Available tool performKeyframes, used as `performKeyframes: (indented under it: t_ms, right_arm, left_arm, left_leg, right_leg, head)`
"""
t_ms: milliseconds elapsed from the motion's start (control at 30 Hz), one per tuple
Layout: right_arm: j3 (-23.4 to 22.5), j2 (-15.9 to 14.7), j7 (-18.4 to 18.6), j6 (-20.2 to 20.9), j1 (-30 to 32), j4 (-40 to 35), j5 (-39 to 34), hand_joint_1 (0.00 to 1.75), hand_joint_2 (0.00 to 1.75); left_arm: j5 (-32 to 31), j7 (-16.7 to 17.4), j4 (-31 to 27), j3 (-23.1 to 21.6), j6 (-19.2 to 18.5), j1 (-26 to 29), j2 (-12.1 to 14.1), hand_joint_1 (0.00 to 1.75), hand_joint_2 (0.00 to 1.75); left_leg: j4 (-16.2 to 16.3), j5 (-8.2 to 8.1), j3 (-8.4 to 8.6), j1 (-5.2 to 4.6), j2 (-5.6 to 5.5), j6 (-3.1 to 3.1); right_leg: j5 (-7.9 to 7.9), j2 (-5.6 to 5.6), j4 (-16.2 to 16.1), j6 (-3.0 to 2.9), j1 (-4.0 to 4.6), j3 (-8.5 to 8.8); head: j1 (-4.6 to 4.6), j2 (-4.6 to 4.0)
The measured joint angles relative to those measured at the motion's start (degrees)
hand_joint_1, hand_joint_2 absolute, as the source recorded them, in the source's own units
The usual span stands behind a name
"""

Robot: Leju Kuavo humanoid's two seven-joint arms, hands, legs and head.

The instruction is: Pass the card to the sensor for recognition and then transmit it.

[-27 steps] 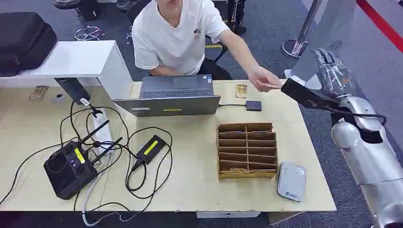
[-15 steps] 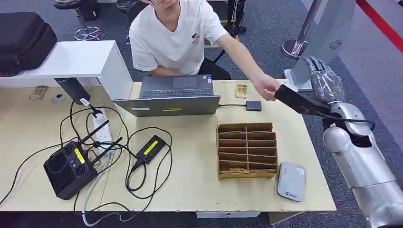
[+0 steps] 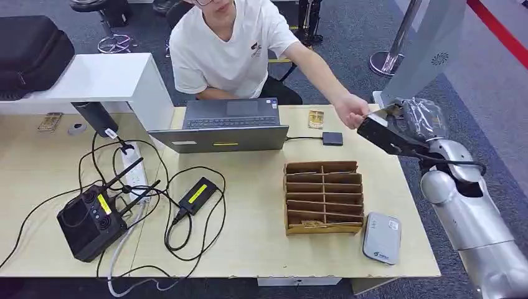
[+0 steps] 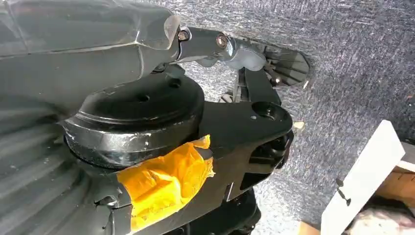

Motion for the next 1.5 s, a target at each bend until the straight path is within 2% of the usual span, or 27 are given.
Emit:
performKeyframes:
  t_ms: [200,467,567,700,800,867,933,1100,1500]
  right_arm:
    - [-0.7,0.0,-0.1,0.0,0.3,0.0,-0.1,1.75,1.75]
    - [-1.8,0.0,-1.2,-1.1,1.9,-0.1,-0.6,1.75,1.75]
    - [-2.9,0.0,-2.4,-2.5,4.0,-0.8,-1.4,1.75,1.75]
    - [-5.5,0.0,-4.7,-4.8,8.9,-3.3,-3.5,1.75,1.75]
    - [-8.4,0.0,-6.1,-5.6,13.8,-6.2,-4.2,1.75,1.75]
    - [-10.5,-0.1,-6.9,-5.9,17.6,-8.3,-4.3,1.75,1.75]
    - [-13.2,-0.1,-8.2,-6.3,22.1,-11.2,-4.4,1.75,1.75]
    - [-17.3,0.0,-10.3,-6.2,29.5,-16.1,-4.0,1.75,1.75]
    - [-19.4,1.4,-12.7,-6.5,37.5,-21.4,-4.0,1.75,1.75]
  left_arm:
    - [-0.3,-1.5,0.0,0.0,-0.2,0.0,0.0,0.00,1.75]
    - [0.0,-1.0,0.0,-0.1,-0.2,0.0,0.0,0.00,1.75]
    - [0.4,-1.7,0.0,-0.1,-0.4,0.0,0.0,0.00,1.75]
    - [1.0,-4.4,0.0,0.0,0.0,0.0,0.0,0.00,1.75]
    - [0.3,-6.2,0.0,0.0,3.6,0.1,0.0,0.00,1.75]
    - [-1.2,-9.7,0.0,-0.1,6.8,0.1,0.1,0.00,1.75]
    - [-1.6,-11.3,0.0,-0.1,7.7,0.1,0.6,0.00,1.75]
    - [-0.4,-11.0,0.0,-0.1,6.9,0.2,1.1,0.00,1.75]
    - [3.0,-8.9,0.1,0.9,2.8,0.3,0.3,0.00,1.75]
  left_leg:
    - [0.0,0.00,0.00,0.00,0.01,0.00]
    - [0.0,0.00,0.01,0.00,0.00,0.00]
    - [0.0,0.00,0.00,0.00,-0.02,0.00]
    - [0.0,-0.03,0.00,0.00,-0.03,-0.03]
    - [0.0,-0.05,-0.01,0.01,-0.03,-0.04]
    - [0.0,-0.06,0.00,0.01,-0.06,-0.04]
    - [0.0,-0.06,-0.05,0.06,-0.14,-0.04]
    - [0.0,-0.10,-0.05,0.06,-0.10,-0.06]
    - [0.0,-0.09,-0.03,0.07,-0.06,-0.07]
  right_leg:
    - [0.00,0.01,0.0,0.00,0.00,0.00]
    - [0.00,0.00,0.0,0.00,0.00,0.00]
    - [0.00,-0.02,0.0,0.00,0.00,0.00]
    - [-0.01,-0.04,0.0,0.00,0.01,-0.01]
    - [-0.02,-0.04,-0.1,-0.01,0.02,0.00]
    - [-0.04,-0.07,-0.1,-0.01,0.03,-0.02]
    - [-0.06,-0.14,-0.1,-0.03,0.03,0.00]
    - [-0.08,-0.10,-0.1,-0.06,0.03,-0.02]
    - [-0.08,-0.09,-0.1,-0.07,0.04,-0.01]
  head:
    - [-0.02,0.00]
    - [0.00,0.00]
    - [0.00,0.00]
    - [-0.02,0.00]
    - [-0.02,0.00]
    - [0.00,0.00]
    - [0.00,0.00]
    - [-0.02,0.00]
    - [0.00,0.00]
